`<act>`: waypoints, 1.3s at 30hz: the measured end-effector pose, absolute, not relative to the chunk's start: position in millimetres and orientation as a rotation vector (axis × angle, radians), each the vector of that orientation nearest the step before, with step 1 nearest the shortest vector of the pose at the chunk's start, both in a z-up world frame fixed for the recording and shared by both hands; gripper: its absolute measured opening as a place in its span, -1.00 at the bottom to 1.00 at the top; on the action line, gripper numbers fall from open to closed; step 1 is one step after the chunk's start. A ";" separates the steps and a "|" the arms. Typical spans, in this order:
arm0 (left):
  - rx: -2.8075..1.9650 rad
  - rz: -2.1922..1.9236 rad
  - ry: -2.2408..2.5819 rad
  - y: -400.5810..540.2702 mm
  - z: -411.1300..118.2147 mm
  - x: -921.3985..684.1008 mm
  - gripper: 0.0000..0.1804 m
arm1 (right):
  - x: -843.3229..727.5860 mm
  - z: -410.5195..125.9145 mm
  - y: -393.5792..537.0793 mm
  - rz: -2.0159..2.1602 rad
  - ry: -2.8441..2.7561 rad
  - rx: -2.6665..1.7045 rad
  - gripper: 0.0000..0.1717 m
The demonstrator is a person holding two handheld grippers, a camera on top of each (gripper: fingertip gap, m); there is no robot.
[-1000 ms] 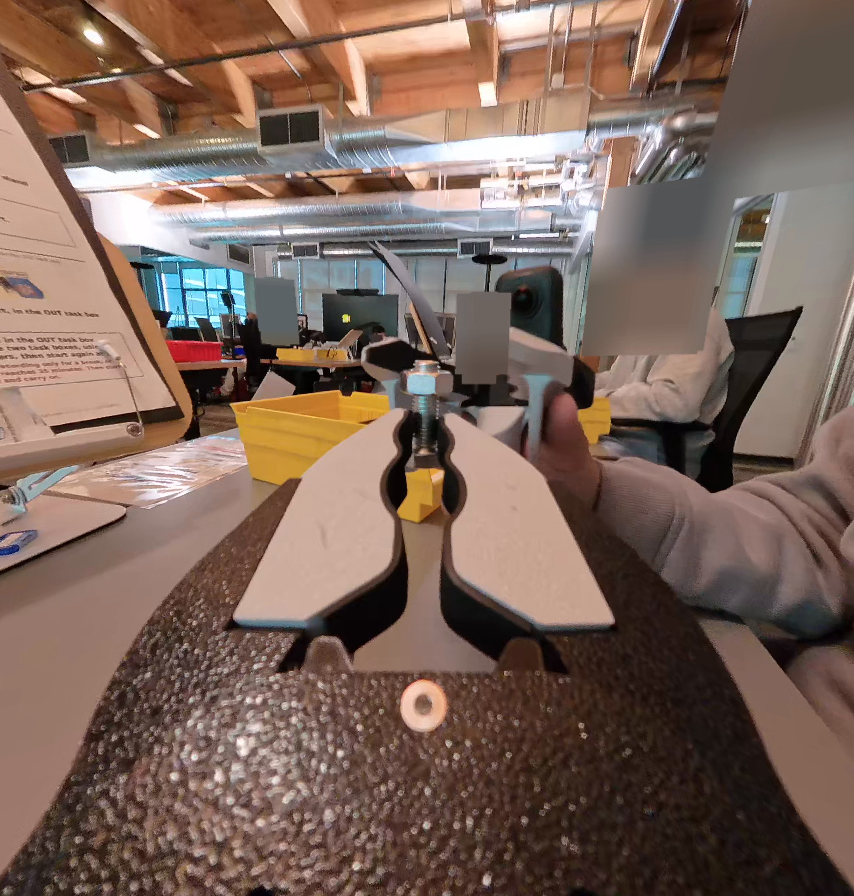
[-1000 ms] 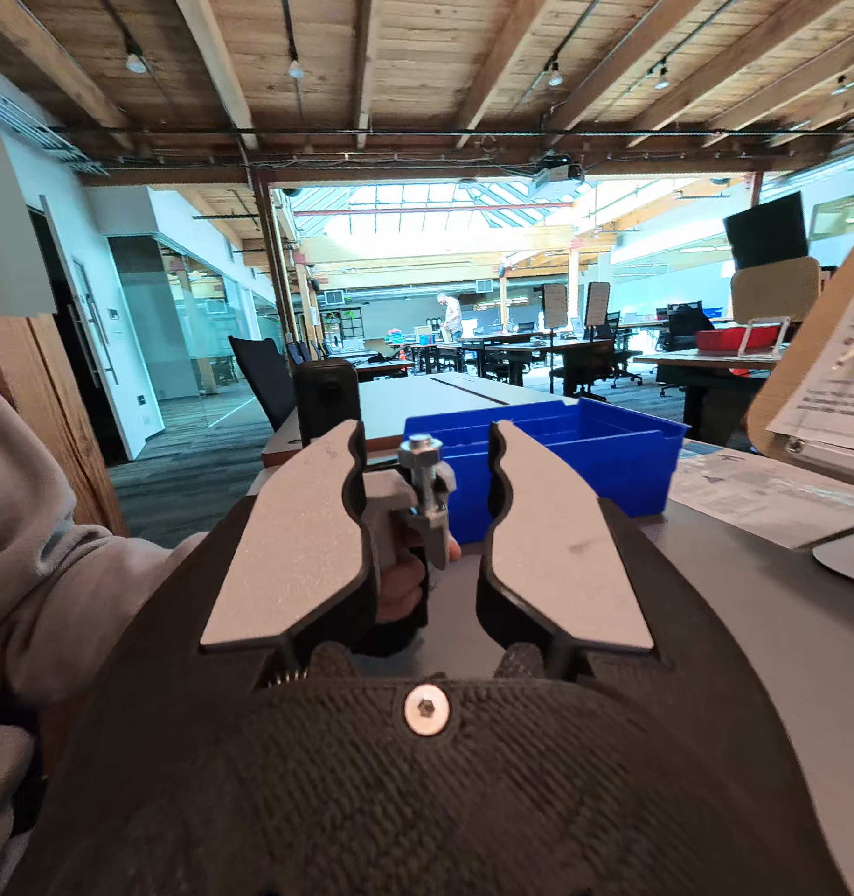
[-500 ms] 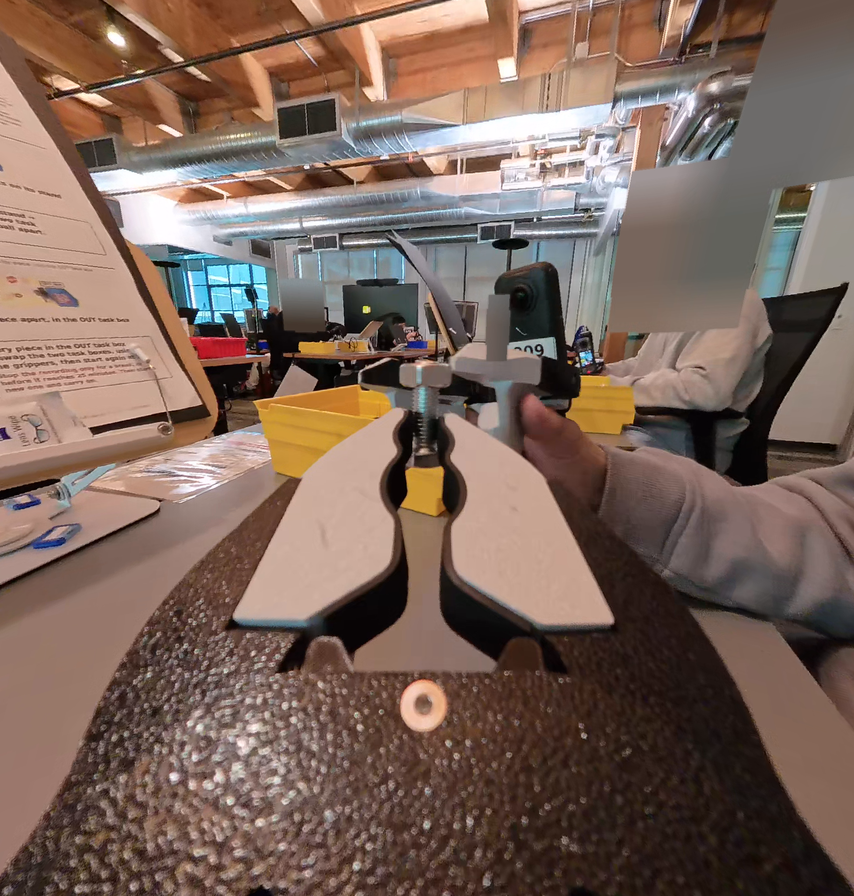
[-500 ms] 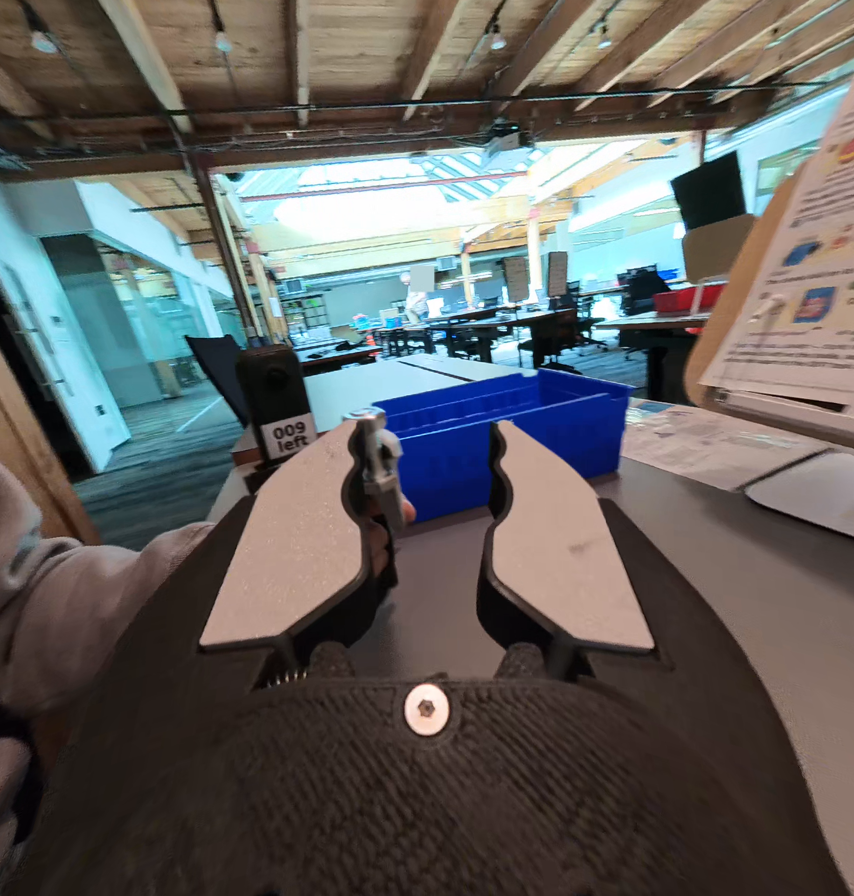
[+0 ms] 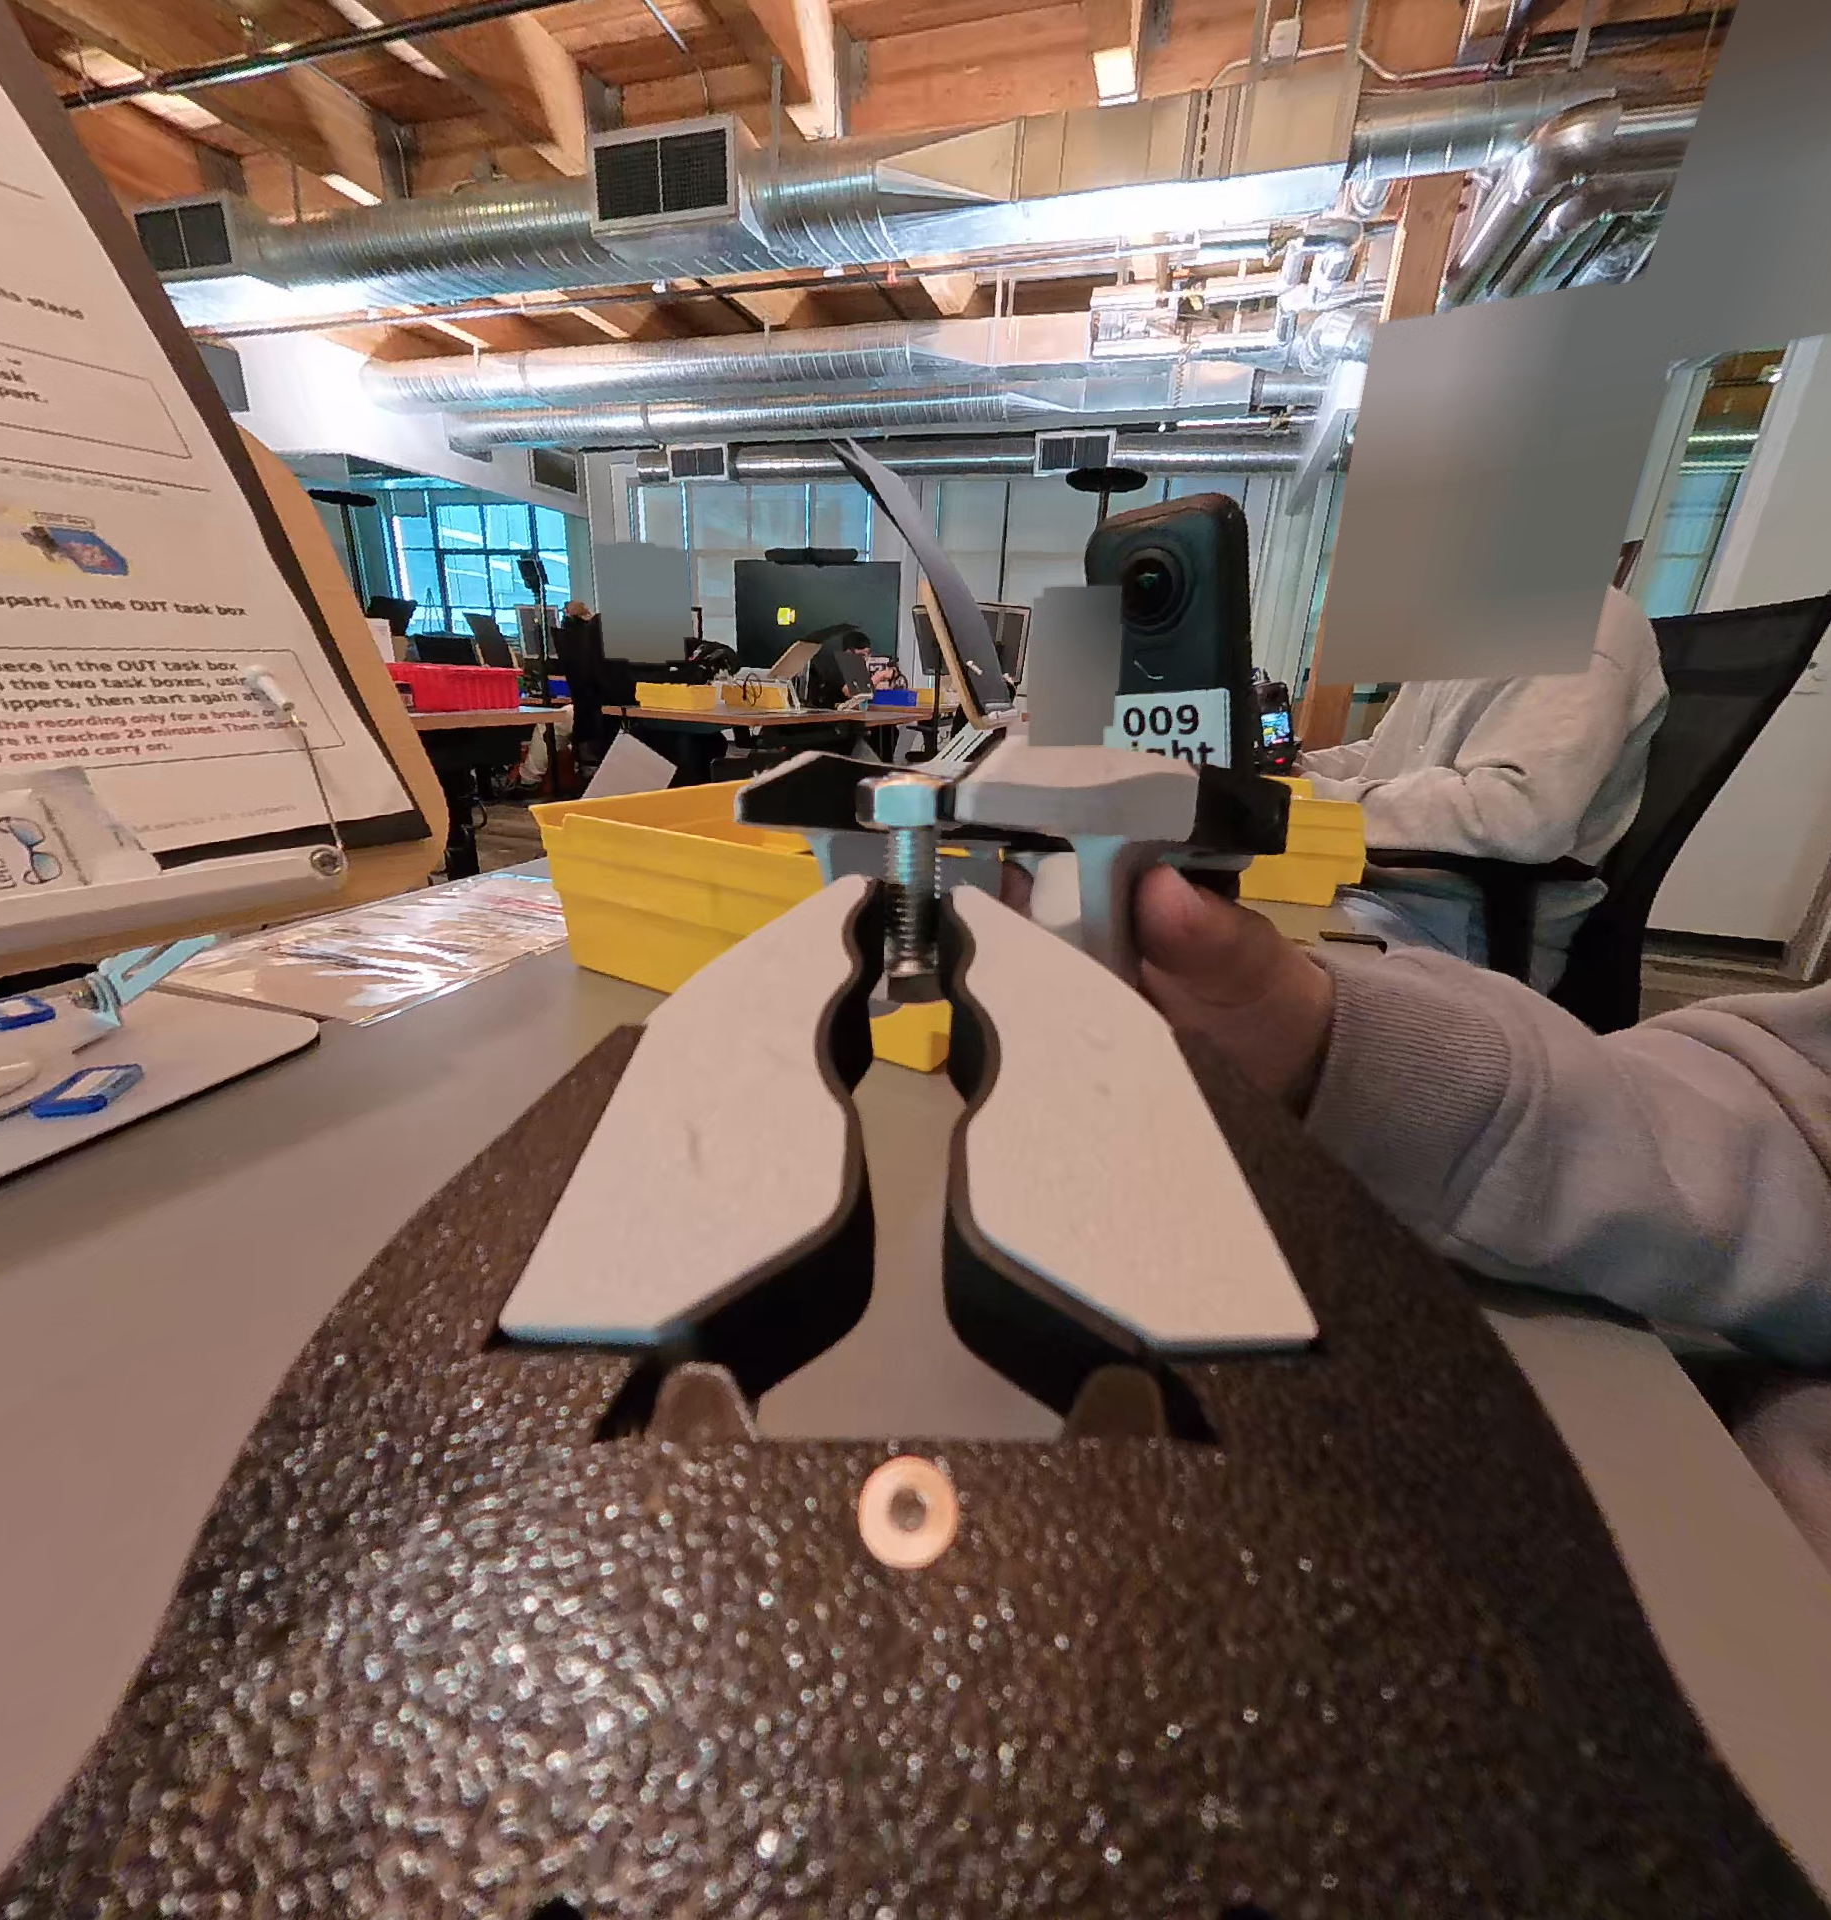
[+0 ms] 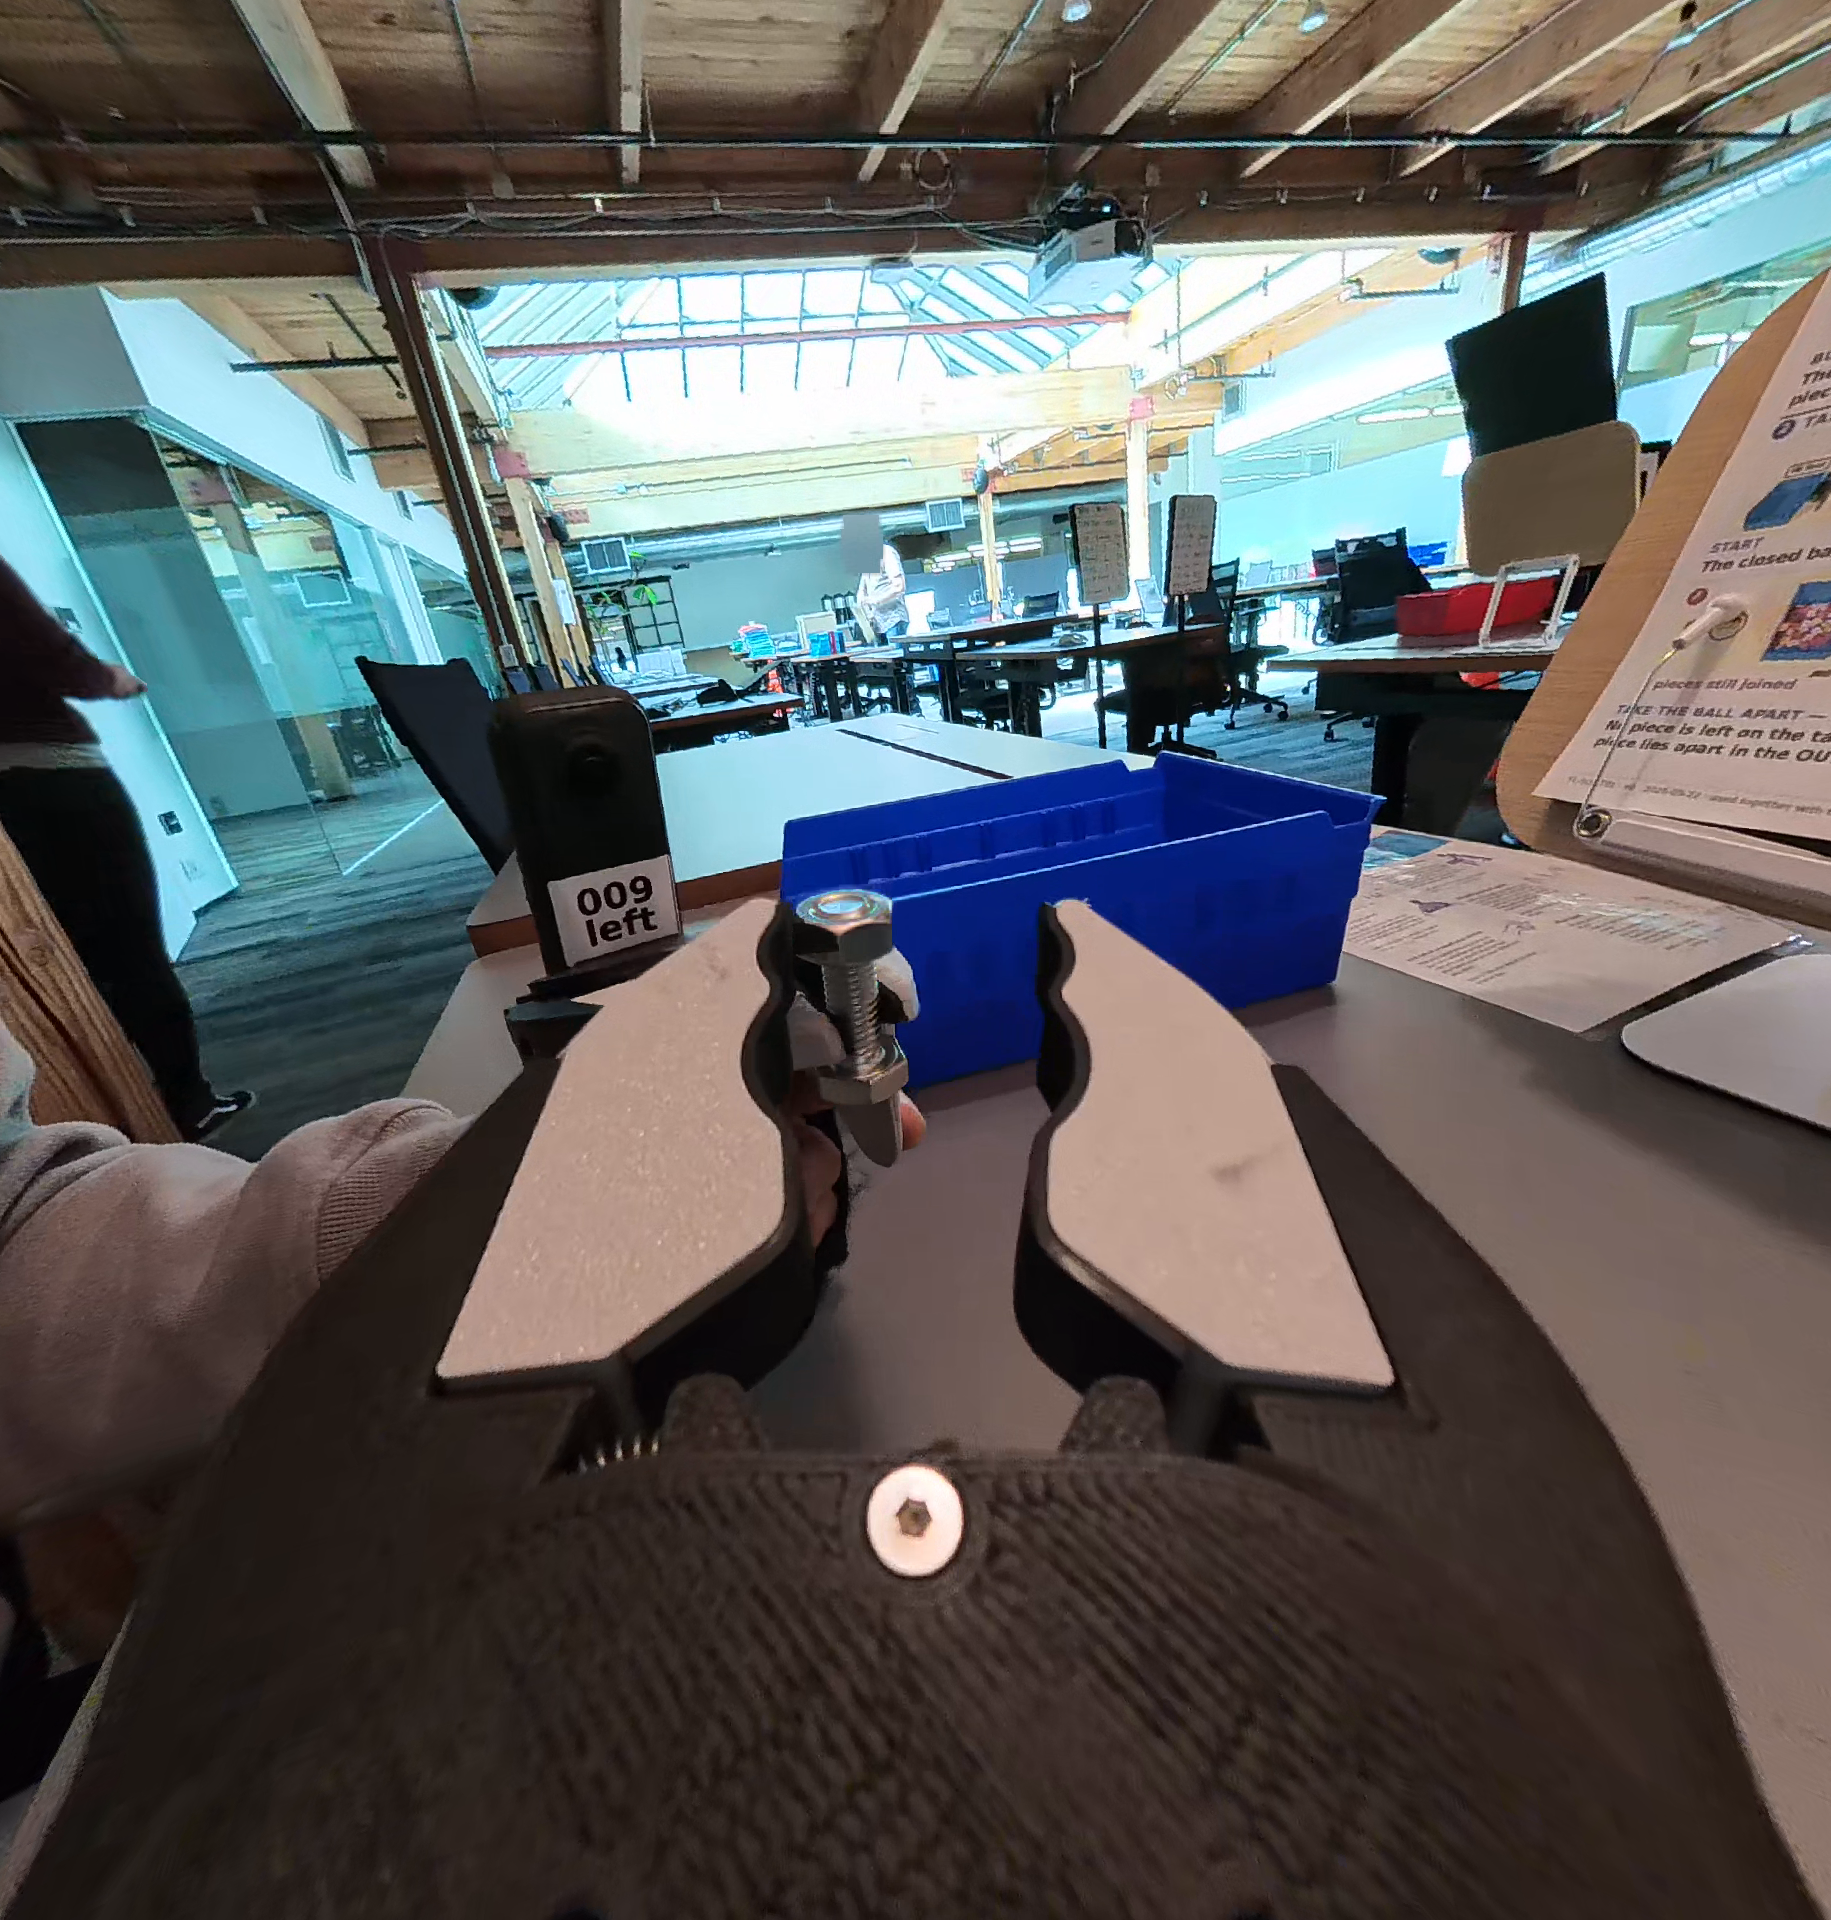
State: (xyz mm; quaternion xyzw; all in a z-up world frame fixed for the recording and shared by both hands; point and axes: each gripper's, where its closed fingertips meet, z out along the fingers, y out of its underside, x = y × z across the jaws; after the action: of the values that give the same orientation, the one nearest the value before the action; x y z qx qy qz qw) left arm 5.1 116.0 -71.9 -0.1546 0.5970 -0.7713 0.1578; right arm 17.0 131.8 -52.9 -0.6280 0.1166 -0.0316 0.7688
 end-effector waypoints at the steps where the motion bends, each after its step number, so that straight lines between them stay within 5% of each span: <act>1: -0.448 -2.199 1.711 116.5 -72.4 5.6 -0.90 | 18.1 -53.7 131.2 -0.078 0.256 -1.371 -0.48; 3: -0.467 -2.200 1.695 120.7 -71.1 7.6 -0.91 | 24.7 -53.2 124.8 -0.127 0.274 -1.387 -0.38; 6: -0.456 -2.268 1.609 131.3 -60.5 6.1 -0.91 | 51.3 -60.5 104.3 -0.235 0.402 -1.388 -0.55; 7: -0.472 -2.251 1.610 133.1 -61.2 8.2 -0.91 | 50.3 -61.4 103.8 -0.201 0.397 -1.387 -0.34; 16: -0.461 -2.193 1.707 115.5 -72.4 6.7 -0.91 | 8.2 -48.4 132.8 -0.099 0.187 -1.366 -0.40; 20: -0.452 -2.201 1.701 112.4 -71.6 4.9 -0.90 | 13.9 -46.4 129.7 -0.066 0.242 -1.326 -0.59; 24: -0.483 -2.191 1.674 117.3 -70.4 8.2 -0.90 | 25.1 -50.2 122.0 -0.068 0.308 -1.338 -0.39; 26: -0.468 -2.246 1.599 125.9 -61.7 6.9 -0.91 | 37.2 -50.5 110.9 -0.128 0.371 -1.322 -0.70; 29: -0.471 -2.203 1.608 130.3 -63.0 9.6 -0.91 | 38.3 -49.9 106.2 -0.099 0.378 -1.312 -0.49; 39: -0.434 -2.194 1.643 115.6 -66.2 4.3 -0.91 | 11.3 -44.3 130.2 -0.082 0.246 -1.325 -0.58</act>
State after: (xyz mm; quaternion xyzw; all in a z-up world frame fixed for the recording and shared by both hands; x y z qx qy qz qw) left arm 4.3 115.6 -66.2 -0.1536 0.5821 -0.7775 0.1821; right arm 11.3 130.2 -44.3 -0.6134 0.1136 -0.0381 0.7806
